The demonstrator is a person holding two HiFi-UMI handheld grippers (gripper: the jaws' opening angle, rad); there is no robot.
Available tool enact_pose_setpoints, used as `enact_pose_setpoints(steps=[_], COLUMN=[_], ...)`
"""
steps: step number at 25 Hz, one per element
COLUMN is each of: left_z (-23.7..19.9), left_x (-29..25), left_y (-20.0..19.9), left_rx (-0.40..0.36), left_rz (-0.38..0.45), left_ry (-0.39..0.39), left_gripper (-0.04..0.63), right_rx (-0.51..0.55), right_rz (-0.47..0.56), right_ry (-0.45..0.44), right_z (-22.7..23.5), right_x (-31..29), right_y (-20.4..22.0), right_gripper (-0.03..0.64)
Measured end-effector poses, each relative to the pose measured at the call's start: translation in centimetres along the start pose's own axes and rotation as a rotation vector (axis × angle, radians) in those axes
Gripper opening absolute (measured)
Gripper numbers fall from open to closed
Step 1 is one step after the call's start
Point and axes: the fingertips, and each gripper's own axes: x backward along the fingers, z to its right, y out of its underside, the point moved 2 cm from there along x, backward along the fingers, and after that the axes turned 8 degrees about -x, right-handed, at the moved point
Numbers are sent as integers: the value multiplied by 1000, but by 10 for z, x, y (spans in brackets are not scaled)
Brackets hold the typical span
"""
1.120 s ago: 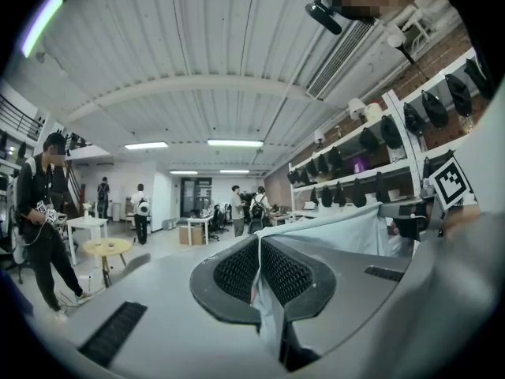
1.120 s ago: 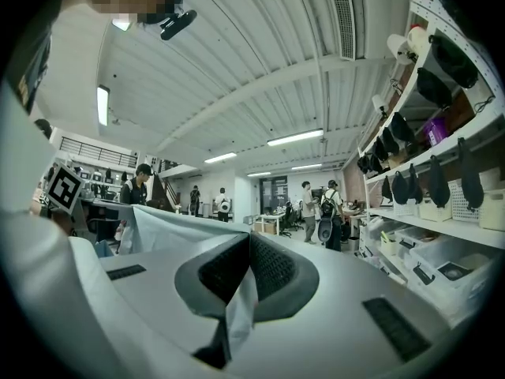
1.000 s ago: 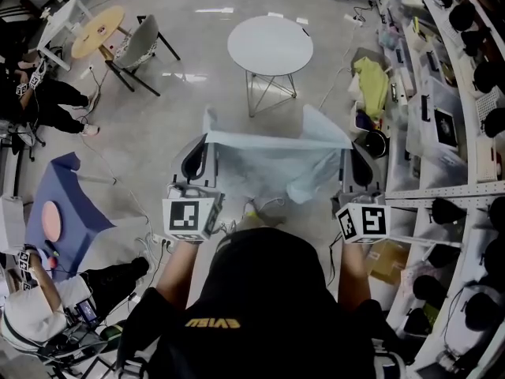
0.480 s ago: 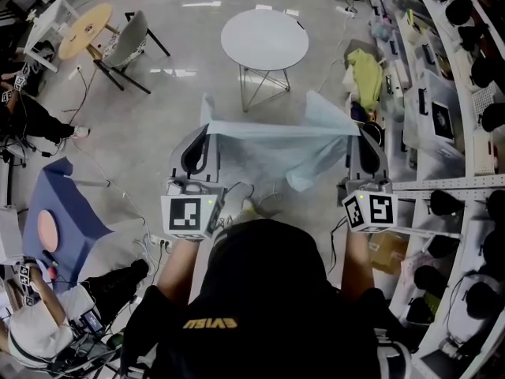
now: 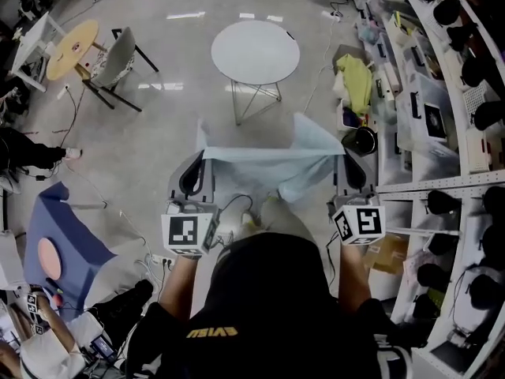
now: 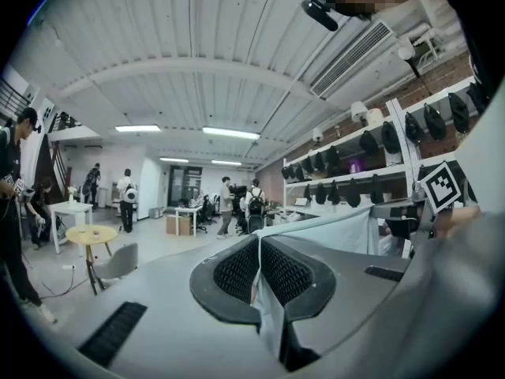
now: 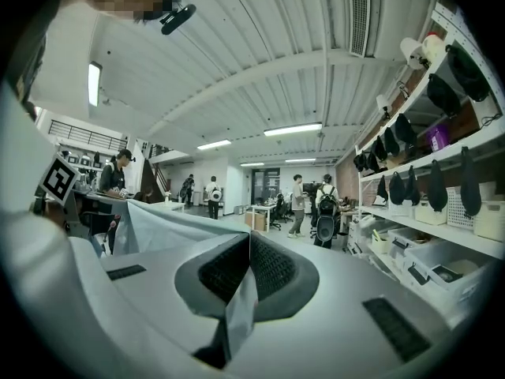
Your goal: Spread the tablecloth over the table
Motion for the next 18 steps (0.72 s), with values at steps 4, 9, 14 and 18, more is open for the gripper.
enact_pose_setpoints(steps=[4,9,14,18], left_z=[-10,-26,-45,-52], left_x=[-22,-60,-112,-166], left_y=[-1,-7,-10,-16], left_rx=[7,-1,-4,-9], left_rz=[1,7,4,-15], left_ry=[5,22,13,17], left_gripper=[21,21,21,21], right_rx=[6,2,-16,-38], right_rz=[0,12,22,33], right_ry=[7,7,1,3], right_z=[6,18,40,69], right_x=[-19,-56,-111,-155], right_y=[-4,-11,-16,-22], right_gripper=[3,3,3,3])
